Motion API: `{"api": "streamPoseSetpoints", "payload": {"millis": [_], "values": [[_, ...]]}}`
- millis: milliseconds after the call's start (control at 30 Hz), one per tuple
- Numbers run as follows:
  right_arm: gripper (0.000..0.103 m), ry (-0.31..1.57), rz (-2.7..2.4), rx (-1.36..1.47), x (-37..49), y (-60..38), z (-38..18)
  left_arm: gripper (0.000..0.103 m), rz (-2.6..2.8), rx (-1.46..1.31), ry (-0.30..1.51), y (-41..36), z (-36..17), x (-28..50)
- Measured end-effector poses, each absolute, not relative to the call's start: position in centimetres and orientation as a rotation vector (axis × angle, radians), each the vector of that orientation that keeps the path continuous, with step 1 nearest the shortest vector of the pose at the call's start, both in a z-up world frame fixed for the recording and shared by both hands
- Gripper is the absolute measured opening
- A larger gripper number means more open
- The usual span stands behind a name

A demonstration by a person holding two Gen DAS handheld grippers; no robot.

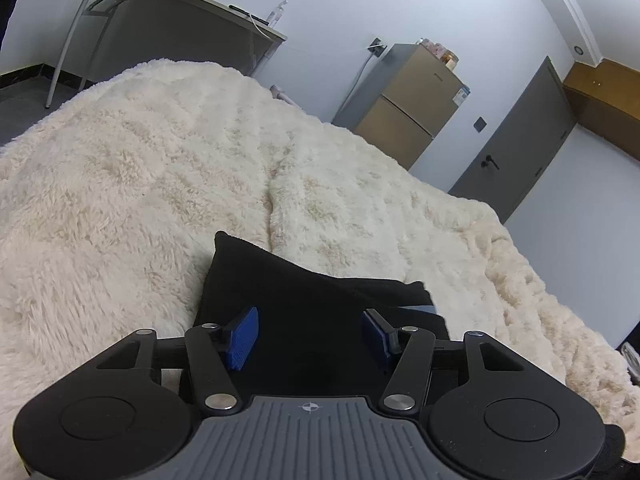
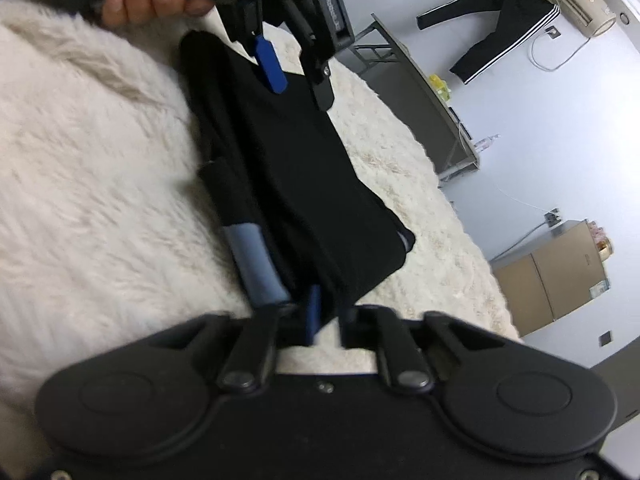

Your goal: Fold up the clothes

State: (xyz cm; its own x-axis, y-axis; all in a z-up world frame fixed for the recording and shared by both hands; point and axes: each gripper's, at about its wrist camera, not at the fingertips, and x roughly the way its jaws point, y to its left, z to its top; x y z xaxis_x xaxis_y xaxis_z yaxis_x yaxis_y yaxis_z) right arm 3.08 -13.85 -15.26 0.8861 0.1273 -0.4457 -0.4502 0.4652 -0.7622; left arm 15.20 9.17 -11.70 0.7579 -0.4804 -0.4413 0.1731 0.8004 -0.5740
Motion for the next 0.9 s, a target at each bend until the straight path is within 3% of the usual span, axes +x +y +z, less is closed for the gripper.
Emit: {"api": "streamPoseSetpoints", "payload": {"millis": [133, 367, 533, 633, 700, 733, 800, 900], "values": [[0.000, 0.364, 0.438, -1.011, 2.3, -15.1, -14.6, 0.031, -0.359, -0.562, 0.621, 9.6, -12.2, 15.6], [0.001, 0.374, 0.452, -0.947, 1.6, -17.4, -13.5, 0.032, -0.342, -0.552, 0.616, 9.7, -11.7, 15.5], [0.014, 0.330, 0.348, -0.655, 5.2, -15.5, -10.6, 0.037, -0.366, -0.450, 0.529, 8.6, -9.1, 12.9], [0.016, 0.298, 0.367, -0.624, 7.4, -12.8, -11.1, 0.037, -0.372, -0.358, 0.477, 7.8, -7.9, 10.9], [0.026, 0.312, 0.375, -0.684, 9.3, -11.5, -12.5, 0.039, -0.354, -0.305, 0.506, 7.6, -8.2, 11.0], [0.026, 0.326, 0.365, -0.690, 10.1, -11.6, -13.0, 0.039, -0.331, -0.295, 0.540, 7.6, -8.7, 11.5], [0.033, 0.362, 0.322, -0.615, 12.7, -13.0, -13.5, 0.038, -0.266, -0.333, 0.615, 8.5, -10.0, 12.9], [0.043, 0.445, 0.198, -0.284, 16.0, -17.0, -10.6, 0.038, -0.203, -0.520, 0.617, 11.1, -10.9, 13.7]]}}
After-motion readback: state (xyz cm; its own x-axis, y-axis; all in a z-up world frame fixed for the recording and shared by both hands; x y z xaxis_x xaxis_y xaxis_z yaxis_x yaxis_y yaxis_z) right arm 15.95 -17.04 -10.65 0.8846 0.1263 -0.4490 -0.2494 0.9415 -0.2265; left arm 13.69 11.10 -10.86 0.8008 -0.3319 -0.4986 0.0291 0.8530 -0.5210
